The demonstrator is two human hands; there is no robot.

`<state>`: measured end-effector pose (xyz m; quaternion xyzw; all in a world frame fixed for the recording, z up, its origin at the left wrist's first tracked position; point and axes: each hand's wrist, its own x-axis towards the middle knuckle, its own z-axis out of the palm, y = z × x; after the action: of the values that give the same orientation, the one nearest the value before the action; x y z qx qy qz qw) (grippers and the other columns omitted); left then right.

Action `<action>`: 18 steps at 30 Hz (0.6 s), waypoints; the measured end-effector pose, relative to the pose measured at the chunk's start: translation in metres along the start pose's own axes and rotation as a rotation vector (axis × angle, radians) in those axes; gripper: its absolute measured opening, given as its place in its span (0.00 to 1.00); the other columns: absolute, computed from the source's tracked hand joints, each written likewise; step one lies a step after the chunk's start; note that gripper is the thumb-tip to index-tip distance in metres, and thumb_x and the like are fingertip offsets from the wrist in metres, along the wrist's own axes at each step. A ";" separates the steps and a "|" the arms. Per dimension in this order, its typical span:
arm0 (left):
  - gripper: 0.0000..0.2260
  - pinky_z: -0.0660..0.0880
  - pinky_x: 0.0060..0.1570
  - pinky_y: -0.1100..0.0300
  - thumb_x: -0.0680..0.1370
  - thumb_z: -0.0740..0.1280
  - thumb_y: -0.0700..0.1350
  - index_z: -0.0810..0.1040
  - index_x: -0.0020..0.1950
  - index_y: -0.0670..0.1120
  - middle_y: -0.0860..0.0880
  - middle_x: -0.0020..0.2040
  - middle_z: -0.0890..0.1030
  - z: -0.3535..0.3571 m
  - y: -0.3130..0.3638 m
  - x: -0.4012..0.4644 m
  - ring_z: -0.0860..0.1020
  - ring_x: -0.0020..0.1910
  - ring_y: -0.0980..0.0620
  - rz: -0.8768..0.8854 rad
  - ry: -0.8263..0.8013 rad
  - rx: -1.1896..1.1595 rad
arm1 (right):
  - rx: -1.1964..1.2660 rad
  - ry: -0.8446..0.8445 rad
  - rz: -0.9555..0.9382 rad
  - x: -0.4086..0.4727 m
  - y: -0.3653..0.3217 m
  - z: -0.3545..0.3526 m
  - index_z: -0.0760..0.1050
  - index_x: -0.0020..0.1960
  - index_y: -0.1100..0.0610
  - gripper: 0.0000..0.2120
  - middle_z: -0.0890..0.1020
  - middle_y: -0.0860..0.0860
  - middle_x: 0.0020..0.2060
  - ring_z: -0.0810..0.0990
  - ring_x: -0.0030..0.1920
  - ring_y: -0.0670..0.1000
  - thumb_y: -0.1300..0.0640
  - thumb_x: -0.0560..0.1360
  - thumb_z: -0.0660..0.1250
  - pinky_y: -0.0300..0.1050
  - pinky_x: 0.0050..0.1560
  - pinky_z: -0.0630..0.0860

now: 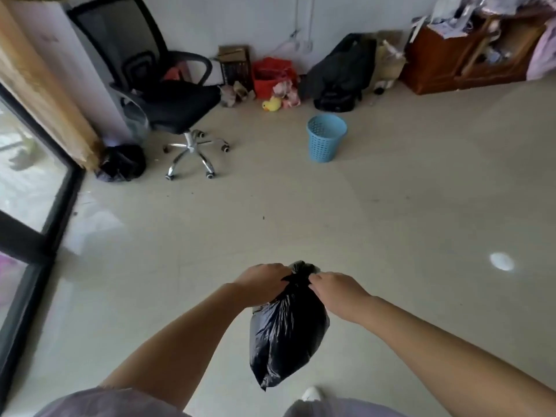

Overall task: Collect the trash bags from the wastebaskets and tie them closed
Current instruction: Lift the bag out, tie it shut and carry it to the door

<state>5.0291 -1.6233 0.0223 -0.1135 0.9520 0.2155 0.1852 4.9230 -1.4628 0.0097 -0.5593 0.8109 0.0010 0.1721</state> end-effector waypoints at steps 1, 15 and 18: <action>0.11 0.69 0.47 0.57 0.81 0.54 0.46 0.74 0.55 0.44 0.45 0.54 0.78 -0.006 0.013 0.018 0.76 0.53 0.45 0.034 -0.008 0.002 | -0.011 0.001 0.014 -0.002 0.021 -0.005 0.70 0.54 0.61 0.15 0.79 0.57 0.52 0.78 0.51 0.60 0.53 0.82 0.49 0.48 0.43 0.68; 0.12 0.74 0.53 0.49 0.81 0.54 0.45 0.73 0.58 0.43 0.44 0.54 0.77 -0.116 0.129 0.315 0.76 0.53 0.44 0.457 -0.186 0.190 | -0.002 0.170 0.439 0.037 0.283 -0.075 0.71 0.50 0.61 0.14 0.77 0.55 0.41 0.77 0.41 0.57 0.54 0.82 0.51 0.44 0.38 0.64; 0.12 0.74 0.53 0.48 0.82 0.54 0.46 0.73 0.58 0.42 0.44 0.53 0.78 -0.156 0.139 0.381 0.77 0.51 0.44 0.559 -0.236 0.272 | 0.034 0.182 0.551 0.063 0.323 -0.102 0.70 0.53 0.60 0.14 0.71 0.50 0.37 0.71 0.37 0.53 0.53 0.82 0.50 0.44 0.37 0.65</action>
<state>4.5954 -1.6230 0.0516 0.2035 0.9384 0.1403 0.2414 4.5819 -1.4185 0.0261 -0.3128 0.9443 -0.0159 0.1012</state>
